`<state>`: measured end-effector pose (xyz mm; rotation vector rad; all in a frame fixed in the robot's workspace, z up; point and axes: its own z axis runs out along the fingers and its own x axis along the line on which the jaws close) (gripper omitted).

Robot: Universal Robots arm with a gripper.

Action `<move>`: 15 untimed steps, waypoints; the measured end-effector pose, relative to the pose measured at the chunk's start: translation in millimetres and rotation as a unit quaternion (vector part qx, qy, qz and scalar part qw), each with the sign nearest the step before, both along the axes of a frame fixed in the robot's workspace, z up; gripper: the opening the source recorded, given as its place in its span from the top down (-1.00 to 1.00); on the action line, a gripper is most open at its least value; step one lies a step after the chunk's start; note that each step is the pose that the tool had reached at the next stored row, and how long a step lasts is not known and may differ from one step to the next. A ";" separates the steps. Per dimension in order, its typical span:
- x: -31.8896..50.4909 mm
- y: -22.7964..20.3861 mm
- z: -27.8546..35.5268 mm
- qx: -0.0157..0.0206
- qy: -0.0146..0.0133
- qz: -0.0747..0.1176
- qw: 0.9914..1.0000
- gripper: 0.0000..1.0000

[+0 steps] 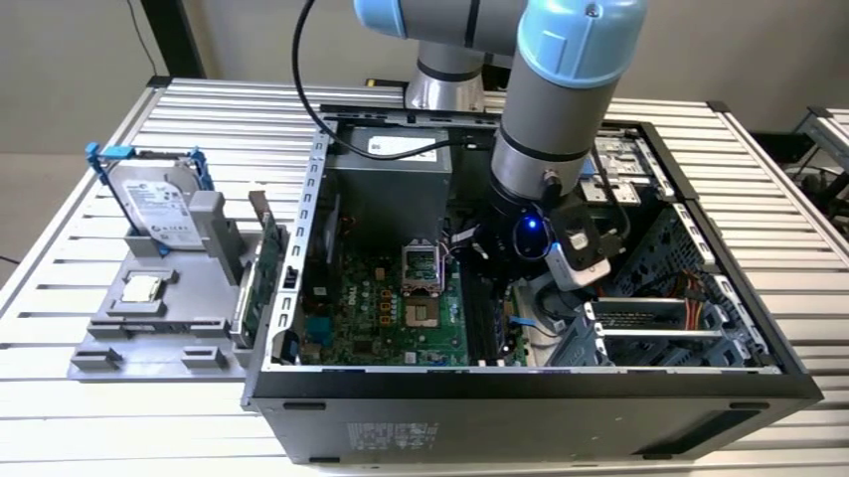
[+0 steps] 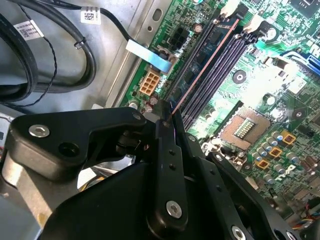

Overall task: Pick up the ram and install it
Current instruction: 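Insert the ram into the slot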

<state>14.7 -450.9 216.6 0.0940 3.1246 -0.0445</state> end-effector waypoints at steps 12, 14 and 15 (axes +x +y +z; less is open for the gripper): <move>0.0 -0.1 3.1 0.001 0.002 0.008 1.000 1.00; -0.3 -0.1 3.1 0.001 0.002 0.009 1.000 1.00; -0.6 -0.1 3.0 0.001 0.002 0.011 1.000 1.00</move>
